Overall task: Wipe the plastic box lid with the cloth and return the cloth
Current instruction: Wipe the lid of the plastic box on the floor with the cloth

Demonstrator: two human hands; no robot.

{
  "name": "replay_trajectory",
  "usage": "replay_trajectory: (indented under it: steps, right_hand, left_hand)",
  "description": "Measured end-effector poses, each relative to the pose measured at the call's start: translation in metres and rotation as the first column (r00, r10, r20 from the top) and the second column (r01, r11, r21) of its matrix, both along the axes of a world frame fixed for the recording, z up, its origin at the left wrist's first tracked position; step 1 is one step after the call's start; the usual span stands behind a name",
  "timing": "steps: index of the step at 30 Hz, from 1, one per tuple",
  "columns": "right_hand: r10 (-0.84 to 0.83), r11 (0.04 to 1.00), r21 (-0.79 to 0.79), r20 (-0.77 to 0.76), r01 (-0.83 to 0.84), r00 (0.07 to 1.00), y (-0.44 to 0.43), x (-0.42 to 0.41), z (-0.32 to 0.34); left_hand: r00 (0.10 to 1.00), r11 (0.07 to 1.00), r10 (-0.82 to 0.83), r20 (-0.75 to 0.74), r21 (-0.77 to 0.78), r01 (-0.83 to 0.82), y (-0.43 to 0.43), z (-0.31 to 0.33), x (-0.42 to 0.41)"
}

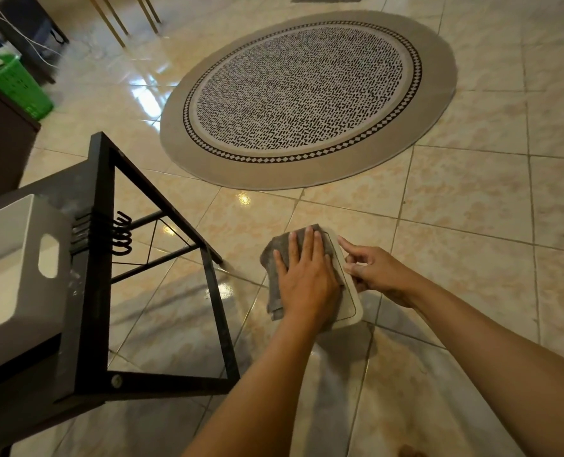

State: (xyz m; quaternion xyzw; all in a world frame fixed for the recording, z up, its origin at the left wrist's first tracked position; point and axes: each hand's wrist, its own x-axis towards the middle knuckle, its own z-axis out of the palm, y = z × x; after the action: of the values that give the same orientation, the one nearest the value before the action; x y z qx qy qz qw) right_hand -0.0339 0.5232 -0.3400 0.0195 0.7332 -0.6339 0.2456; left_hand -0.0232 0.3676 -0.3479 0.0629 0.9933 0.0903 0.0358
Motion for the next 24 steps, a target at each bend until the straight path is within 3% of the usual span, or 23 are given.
replay_trajectory:
  steps: [24]
  right_hand:
    - [-0.047,0.993,-0.102,0.047,0.051,0.998,-0.002,-0.001,-0.006]
  left_hand:
    - [1.0,0.998,-0.005,-0.027,0.069,0.006,-0.014,-0.015,0.043]
